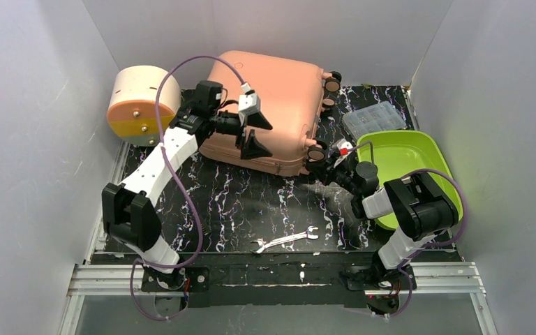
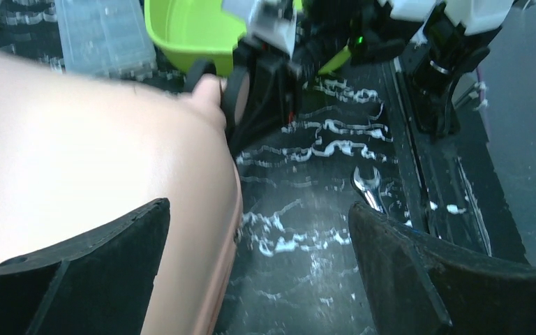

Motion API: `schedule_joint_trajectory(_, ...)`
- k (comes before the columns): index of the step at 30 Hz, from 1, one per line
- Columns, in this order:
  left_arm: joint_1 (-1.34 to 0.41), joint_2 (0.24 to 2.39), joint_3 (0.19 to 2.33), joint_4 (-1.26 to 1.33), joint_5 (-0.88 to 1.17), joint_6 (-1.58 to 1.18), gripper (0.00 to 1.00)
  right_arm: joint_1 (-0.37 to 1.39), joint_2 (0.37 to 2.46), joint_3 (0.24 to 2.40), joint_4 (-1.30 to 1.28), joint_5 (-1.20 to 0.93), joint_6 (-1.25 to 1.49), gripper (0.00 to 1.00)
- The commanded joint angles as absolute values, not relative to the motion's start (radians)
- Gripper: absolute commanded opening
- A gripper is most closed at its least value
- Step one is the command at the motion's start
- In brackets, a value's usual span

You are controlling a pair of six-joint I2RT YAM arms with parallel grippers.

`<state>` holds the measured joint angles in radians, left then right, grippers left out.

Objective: Open, take out, and arrange the luggage
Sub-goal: Hold the luggage at the center of the board.

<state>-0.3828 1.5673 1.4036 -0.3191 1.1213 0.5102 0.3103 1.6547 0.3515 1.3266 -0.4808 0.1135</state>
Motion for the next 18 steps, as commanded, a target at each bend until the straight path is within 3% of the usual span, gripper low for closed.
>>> schedule_joint_trajectory(1, -0.449, 1.660, 1.621, -0.457, 1.188, 0.561, 0.99, 0.282, 1.652, 0.393, 1.415, -0.405, 0.132, 0.01)
schedule_joint_trajectory(9, -0.611, 1.895, 1.901, -0.523, 1.121, 0.565, 0.99, 0.255, 1.699, 0.411, 1.457, -0.455, 0.153, 0.01)
schedule_joint_trajectory(18, -0.682, 2.031, 2.006, -0.594, 0.827, 0.675, 0.99, 0.247, 1.684, 0.415, 1.463, -0.486, 0.154, 0.01)
